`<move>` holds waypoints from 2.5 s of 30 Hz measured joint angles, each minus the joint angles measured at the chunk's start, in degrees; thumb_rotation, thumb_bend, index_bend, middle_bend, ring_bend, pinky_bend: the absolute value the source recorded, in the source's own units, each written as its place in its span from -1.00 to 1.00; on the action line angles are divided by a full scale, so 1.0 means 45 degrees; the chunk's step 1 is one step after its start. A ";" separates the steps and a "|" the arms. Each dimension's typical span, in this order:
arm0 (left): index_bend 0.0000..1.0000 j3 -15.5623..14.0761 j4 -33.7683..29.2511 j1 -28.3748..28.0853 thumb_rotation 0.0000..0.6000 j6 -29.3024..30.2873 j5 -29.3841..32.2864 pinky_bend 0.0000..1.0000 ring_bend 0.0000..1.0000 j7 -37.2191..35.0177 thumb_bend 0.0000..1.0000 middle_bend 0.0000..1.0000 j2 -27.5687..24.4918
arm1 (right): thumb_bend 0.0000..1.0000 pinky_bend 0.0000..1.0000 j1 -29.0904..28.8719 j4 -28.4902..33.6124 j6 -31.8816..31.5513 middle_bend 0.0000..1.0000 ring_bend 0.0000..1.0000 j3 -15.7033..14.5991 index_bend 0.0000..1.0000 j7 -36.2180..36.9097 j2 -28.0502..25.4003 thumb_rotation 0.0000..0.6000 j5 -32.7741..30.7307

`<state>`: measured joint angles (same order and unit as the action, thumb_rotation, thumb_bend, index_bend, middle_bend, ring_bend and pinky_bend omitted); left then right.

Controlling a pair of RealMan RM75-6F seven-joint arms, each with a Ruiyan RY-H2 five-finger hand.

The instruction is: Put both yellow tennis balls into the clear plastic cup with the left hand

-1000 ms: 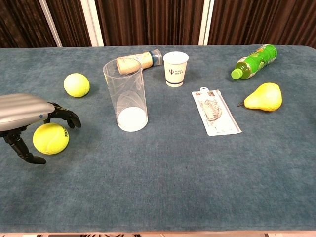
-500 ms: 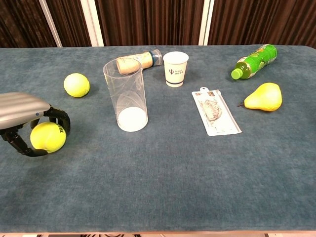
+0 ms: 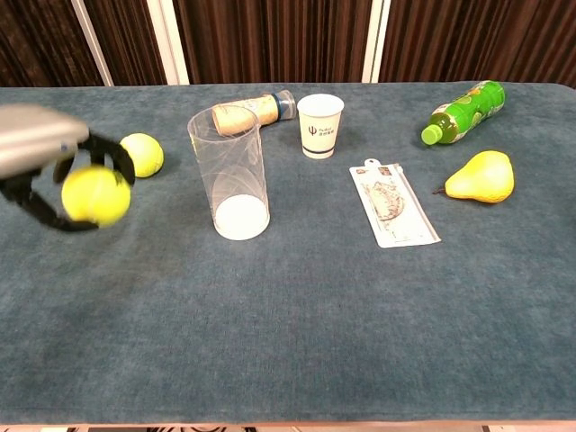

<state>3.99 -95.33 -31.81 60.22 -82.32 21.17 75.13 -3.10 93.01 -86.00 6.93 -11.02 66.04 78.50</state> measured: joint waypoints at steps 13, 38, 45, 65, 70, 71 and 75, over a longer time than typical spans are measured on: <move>-0.09 0.2714 -0.2780 -0.2018 1.00 -0.0170 0.1800 0.09 -0.26 0.2149 -0.31 -0.06 -0.0686 | -0.32 -0.81 -0.0012 -0.0037 0.0029 -0.85 -0.77 -0.0012 -0.71 -0.0038 0.0043 1.00 -0.0010; -0.13 0.2165 -0.2426 -0.4425 1.00 -0.0250 0.5201 0.09 -0.26 0.6006 -0.42 -0.10 0.1380 | -0.32 -0.81 0.0006 -0.0094 0.0076 -0.85 -0.77 0.0098 -0.71 0.0135 -0.0046 1.00 -0.0244; -0.21 0.2149 -0.2711 -0.4519 1.00 0.0029 0.5327 0.01 -0.31 0.5880 -0.62 -0.20 0.1116 | -0.32 -0.81 -0.0023 -0.0165 0.0091 -0.85 -0.77 0.0097 -0.71 0.0064 0.0049 1.00 -0.0254; -0.36 0.1683 -0.3388 -0.4984 1.00 0.0050 0.6627 -0.31 -0.65 0.6674 -0.90 -0.52 0.0279 | -0.32 -0.81 -0.0096 -0.0151 0.0357 -0.85 -0.78 -0.0058 -0.71 -0.0109 0.0007 1.00 -0.0209; -0.37 0.1760 -0.3540 -0.4929 1.00 0.0561 0.6670 -0.34 -0.65 0.6548 -0.89 -0.52 0.0100 | -0.32 -0.81 -0.0087 -0.0111 0.0299 -0.85 -0.78 -0.0054 -0.71 -0.0112 -0.0012 1.00 -0.0173; -0.37 0.1766 -0.3512 -0.4870 1.00 0.0731 0.6558 -0.35 -0.65 0.6481 -0.89 -0.52 0.0064 | -0.32 -0.81 -0.0078 -0.0107 0.0273 -0.85 -0.78 -0.0049 -0.71 -0.0105 -0.0018 1.00 -0.0167; -0.39 0.1672 -0.3373 -0.4429 1.00 0.1227 0.6121 -0.37 -0.65 0.5844 -0.89 -0.53 -0.0429 | -0.32 -0.81 -0.0049 -0.0082 0.0158 -0.85 -0.77 -0.0014 -0.71 -0.0246 -0.0013 1.00 -0.0201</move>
<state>11.51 -110.50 -51.74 65.75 -54.78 47.47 73.20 -3.32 92.65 -85.29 6.86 -12.12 65.98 77.60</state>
